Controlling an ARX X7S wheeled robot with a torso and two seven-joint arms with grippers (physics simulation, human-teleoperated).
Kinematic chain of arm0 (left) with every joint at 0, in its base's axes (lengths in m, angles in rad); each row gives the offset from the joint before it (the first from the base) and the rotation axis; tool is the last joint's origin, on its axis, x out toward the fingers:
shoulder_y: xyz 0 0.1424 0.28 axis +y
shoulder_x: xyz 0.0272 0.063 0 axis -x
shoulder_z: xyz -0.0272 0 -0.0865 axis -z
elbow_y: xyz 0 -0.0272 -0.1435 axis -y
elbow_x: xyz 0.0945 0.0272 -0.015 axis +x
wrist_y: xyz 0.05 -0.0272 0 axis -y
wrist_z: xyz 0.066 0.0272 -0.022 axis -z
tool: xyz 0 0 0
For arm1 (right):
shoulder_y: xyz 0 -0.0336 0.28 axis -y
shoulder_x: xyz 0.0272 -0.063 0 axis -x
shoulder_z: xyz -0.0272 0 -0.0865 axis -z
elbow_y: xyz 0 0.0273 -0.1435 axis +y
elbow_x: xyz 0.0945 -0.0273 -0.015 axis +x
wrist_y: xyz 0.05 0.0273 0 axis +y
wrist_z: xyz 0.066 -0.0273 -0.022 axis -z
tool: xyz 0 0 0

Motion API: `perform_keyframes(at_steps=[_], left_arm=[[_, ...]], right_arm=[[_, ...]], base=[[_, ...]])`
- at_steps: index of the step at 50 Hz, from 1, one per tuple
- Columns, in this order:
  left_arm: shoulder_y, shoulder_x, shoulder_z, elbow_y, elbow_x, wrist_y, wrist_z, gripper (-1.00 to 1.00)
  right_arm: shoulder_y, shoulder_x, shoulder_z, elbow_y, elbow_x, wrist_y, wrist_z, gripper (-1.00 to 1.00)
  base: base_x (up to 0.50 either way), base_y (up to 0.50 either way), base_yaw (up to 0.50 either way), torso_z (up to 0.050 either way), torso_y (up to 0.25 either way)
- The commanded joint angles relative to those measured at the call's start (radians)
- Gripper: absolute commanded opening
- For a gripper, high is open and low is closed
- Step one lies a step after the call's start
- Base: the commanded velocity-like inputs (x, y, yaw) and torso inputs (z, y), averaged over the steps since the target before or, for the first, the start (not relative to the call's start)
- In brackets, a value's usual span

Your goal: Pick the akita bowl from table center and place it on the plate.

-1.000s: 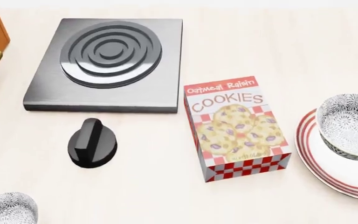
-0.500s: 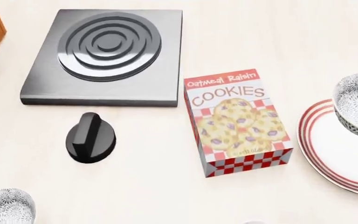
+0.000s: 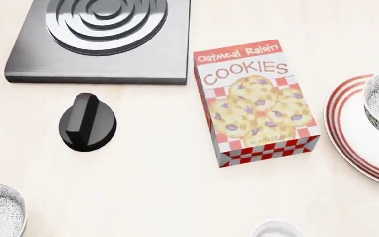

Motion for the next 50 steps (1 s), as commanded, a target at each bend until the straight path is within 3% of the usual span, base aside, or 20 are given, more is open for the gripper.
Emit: perform_keyframes(at_steps=[1, 13, 30, 50], left_arm=[[0.0, 0.0, 0.013, 0.0, 0.024, 0.012, 0.003, 1.0], [0.0, -0.009, 0.012, 0.002, -0.005, 0.001, -0.003, 1.0], [0.02, -0.018, -0.014, 0.009, -0.039, 0.009, -0.001, 1.0], [0.044, -0.023, -0.026, 0.029, -0.06, 0.018, 0.002, 1.0]], right_arm=[[0.021, 0.002, -0.007, 0.013, -0.011, -0.009, -0.033, -1.0], [0.07, -0.002, -0.049, 0.08, -0.066, -0.025, -0.104, -1.0], [0.197, -0.03, -0.207, 0.393, -0.281, -0.126, -0.409, -1.0], [0.275, -0.049, -0.247, 0.503, -0.339, -0.18, -0.489, -1.0]], base=[[0.0, 0.0, 0.0, 0.004, -0.25], [0.0, 0.0, 0.0, 0.001, -0.031], [0.0, 0.0, 0.0, 0.0, 0.0], [0.0, 0.0, 0.0, 0.0, 0.0]])
